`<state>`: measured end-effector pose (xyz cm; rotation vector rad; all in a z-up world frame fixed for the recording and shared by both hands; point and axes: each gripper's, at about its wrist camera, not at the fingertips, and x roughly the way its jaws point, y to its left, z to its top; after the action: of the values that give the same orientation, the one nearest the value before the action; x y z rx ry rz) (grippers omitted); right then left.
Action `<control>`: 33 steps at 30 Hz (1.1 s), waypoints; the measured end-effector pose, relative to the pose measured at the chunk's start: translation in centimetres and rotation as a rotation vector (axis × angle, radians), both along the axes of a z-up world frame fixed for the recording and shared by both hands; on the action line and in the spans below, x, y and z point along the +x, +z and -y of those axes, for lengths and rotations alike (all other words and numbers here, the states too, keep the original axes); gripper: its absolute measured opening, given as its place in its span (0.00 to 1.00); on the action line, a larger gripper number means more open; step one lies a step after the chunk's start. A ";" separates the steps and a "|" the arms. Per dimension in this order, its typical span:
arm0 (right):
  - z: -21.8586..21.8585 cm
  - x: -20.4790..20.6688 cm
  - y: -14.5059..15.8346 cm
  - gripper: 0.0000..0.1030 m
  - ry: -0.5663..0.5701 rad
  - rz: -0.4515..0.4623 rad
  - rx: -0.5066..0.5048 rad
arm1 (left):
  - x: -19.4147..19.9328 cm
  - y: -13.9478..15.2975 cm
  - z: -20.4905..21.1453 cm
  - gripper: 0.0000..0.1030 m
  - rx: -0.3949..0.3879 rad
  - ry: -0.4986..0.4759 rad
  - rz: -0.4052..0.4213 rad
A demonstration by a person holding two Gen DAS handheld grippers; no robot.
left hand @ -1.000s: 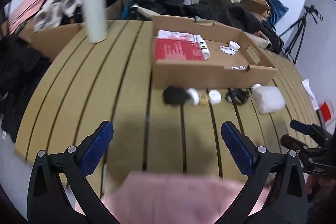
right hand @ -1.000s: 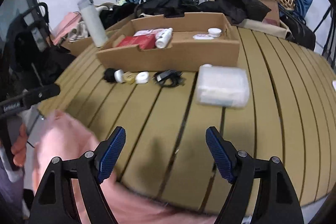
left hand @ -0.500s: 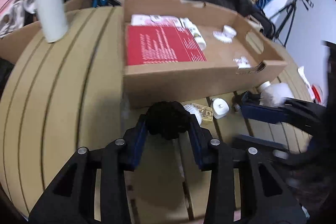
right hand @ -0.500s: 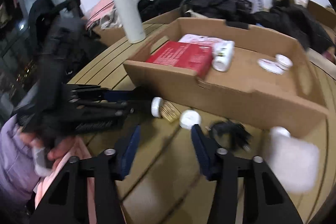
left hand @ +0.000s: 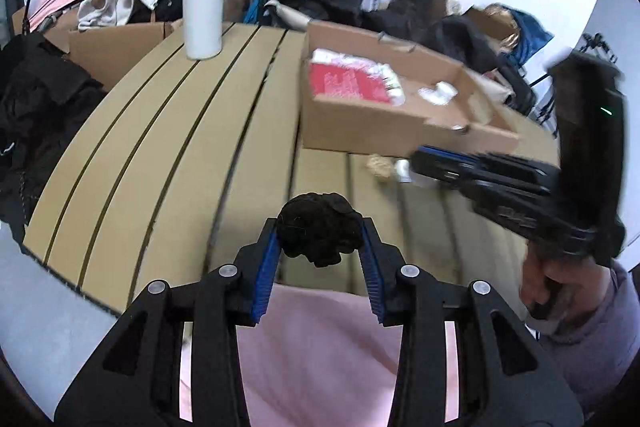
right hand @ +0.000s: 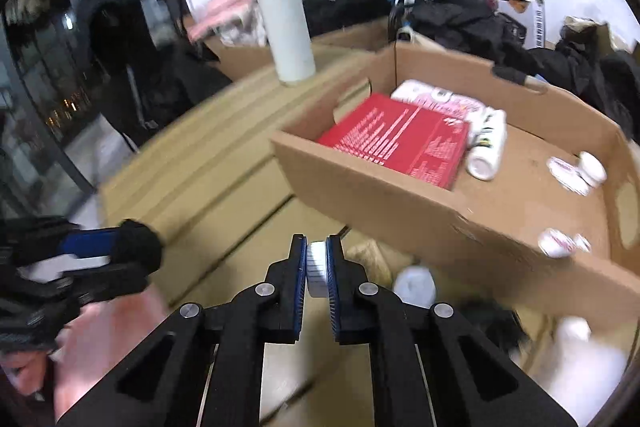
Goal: Organize objects
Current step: 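Drop the black item into the cardboard tray and open the right tool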
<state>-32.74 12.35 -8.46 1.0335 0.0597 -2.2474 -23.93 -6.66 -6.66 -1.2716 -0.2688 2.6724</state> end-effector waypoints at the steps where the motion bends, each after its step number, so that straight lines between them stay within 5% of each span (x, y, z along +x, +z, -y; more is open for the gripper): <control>1: -1.0 1.0 0.9 0.10 -0.013 -0.002 -0.026 | 0.6 0.6 -0.5 0.34 0.009 -0.011 -0.010; 6: -8.7 7.7 4.4 0.10 -0.160 -0.040 -0.101 | 2.5 3.1 -4.6 0.34 0.077 -0.147 -0.057; 11: -14.1 7.8 5.5 0.10 -0.270 -0.019 -0.147 | -1.2 3.7 -7.8 0.34 0.075 -0.222 -0.023; 16: -17.2 -0.2 7.2 0.10 -0.305 0.062 -0.299 | -12.6 5.6 -10.4 0.34 0.157 -0.248 0.054; 19: -18.2 -9.0 5.8 0.10 -0.353 0.206 -0.445 | -20.3 4.5 -12.3 0.34 0.130 -0.209 0.128; 24: -15.6 -21.7 1.9 0.10 -0.446 0.321 -0.298 | -30.1 -1.0 -15.1 0.36 0.047 -0.164 0.245; 27: -13.6 -25.4 -0.4 0.11 -0.484 0.343 -0.150 | -32.2 -3.8 -15.6 0.45 -0.064 -0.106 0.267; 30: -13.0 -26.3 -1.1 0.12 -0.493 0.300 -0.113 | -31.9 -4.0 -14.9 0.52 -0.011 -0.138 0.246; 33: -13.4 -25.9 -0.7 0.44 -0.496 0.256 -0.118 | -30.6 -2.0 -13.4 0.63 0.043 -0.121 0.177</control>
<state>-58.62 25.76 -9.12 1.3756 -0.4826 -2.4842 -54.56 6.69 -8.62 -1.4637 -0.2612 2.4450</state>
